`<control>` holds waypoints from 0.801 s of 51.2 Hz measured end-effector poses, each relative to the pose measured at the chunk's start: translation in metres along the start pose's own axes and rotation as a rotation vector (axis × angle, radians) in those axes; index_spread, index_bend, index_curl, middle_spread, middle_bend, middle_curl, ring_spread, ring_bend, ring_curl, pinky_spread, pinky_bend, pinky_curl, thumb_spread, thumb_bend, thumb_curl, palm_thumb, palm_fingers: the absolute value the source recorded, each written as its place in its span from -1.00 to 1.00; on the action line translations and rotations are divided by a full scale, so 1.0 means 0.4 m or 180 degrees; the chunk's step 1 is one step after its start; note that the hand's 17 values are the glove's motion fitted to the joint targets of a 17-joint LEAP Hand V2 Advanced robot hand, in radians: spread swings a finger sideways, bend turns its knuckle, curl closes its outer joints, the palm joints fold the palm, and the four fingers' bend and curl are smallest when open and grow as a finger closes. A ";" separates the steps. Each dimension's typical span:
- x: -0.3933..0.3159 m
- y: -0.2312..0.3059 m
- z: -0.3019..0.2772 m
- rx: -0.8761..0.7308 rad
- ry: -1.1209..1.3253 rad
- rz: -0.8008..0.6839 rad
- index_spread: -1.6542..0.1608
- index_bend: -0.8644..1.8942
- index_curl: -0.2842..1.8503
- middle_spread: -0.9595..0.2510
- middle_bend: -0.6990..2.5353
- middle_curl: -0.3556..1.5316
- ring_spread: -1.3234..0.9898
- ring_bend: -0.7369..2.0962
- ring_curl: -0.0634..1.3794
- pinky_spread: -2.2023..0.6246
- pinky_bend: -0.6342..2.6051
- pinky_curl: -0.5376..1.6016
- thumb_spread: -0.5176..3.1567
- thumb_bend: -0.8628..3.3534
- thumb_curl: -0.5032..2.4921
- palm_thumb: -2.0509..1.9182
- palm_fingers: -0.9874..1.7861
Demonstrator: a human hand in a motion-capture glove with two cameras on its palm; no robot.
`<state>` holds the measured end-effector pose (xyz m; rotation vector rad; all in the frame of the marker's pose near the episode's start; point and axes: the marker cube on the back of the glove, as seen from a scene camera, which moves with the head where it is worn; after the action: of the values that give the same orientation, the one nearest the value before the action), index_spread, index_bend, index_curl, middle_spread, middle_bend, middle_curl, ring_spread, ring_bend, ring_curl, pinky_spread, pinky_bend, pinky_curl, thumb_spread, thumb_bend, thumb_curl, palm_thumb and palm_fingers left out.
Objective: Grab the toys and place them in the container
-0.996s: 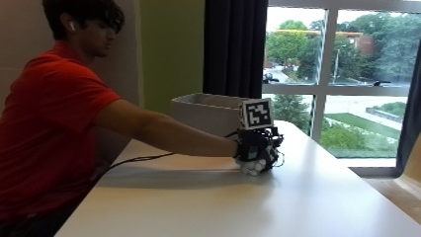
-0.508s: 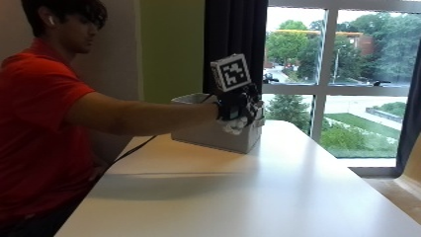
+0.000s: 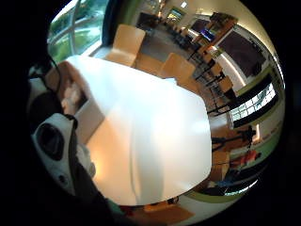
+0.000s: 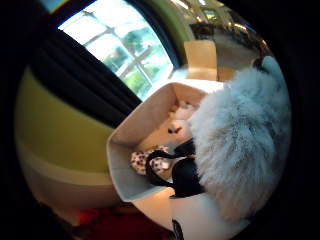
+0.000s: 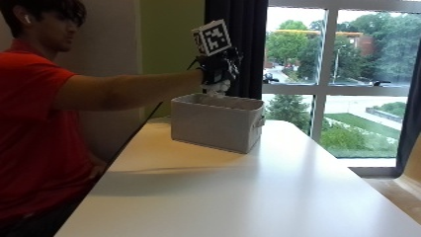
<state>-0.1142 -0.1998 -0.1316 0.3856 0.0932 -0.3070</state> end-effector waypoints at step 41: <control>-0.380 -0.024 0.057 -0.0769 -0.0266 -0.0518 0.35 -0.35 0.20 0.02 -0.09 -0.03 -0.17 0.41 -0.26 0.24 0.04 -0.07 -0.31 -0.61 0.03 0.19 0.27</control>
<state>-0.2607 -0.1750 -0.0915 0.1253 0.0788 -0.4669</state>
